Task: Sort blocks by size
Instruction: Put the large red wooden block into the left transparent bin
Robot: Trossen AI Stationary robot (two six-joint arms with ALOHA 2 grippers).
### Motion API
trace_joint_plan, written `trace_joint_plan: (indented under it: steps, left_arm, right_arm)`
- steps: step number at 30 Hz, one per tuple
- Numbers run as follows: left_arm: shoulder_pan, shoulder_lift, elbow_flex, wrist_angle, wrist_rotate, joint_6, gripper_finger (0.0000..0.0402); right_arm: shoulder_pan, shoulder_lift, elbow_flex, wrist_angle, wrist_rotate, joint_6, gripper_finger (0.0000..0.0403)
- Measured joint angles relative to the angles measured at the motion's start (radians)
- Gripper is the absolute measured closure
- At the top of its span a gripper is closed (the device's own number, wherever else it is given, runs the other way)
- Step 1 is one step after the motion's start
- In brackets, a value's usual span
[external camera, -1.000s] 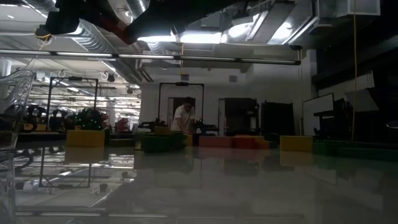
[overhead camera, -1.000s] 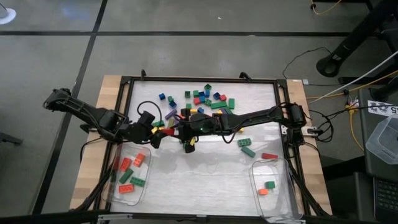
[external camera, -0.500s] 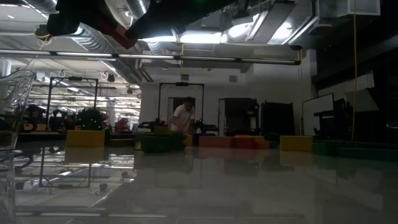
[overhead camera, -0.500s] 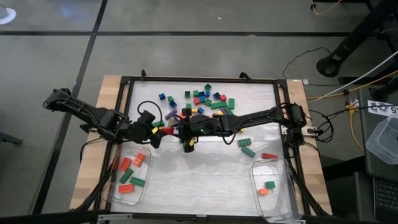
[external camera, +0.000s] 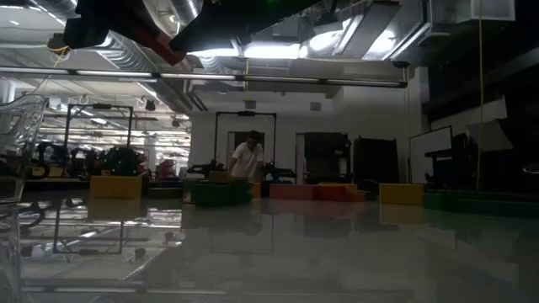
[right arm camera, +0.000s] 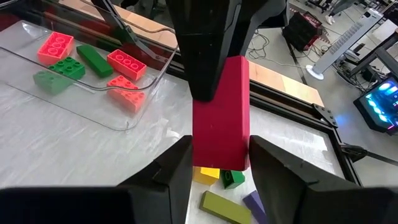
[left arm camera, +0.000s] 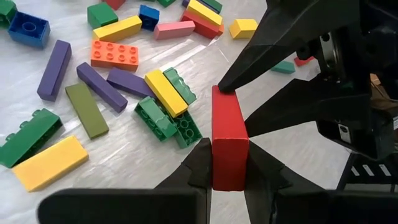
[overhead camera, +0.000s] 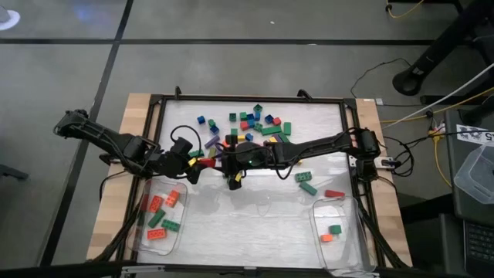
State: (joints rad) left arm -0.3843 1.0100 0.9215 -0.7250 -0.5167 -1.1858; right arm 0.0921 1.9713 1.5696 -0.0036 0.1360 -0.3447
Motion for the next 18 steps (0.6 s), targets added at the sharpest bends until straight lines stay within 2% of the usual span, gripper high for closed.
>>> trace_joint_plan:
  steps: [10,13,18]
  left_arm:
    - [0.000,0.000,0.000,0.000,0.000,0.021,0.0359]
    - [0.000,-0.002,0.000,-0.003,0.000,0.050,0.0359]
    - [0.000,-0.027,-0.001,-0.062,0.000,0.063,0.0359]
  right_arm:
    - [-0.001,0.000,0.000,0.001,0.015,0.031,0.0246]
    - [-0.001,0.000,0.000,0.001,0.050,0.048,0.0246]
    - [-0.001,-0.002,0.000,0.000,0.057,0.048,0.0246]
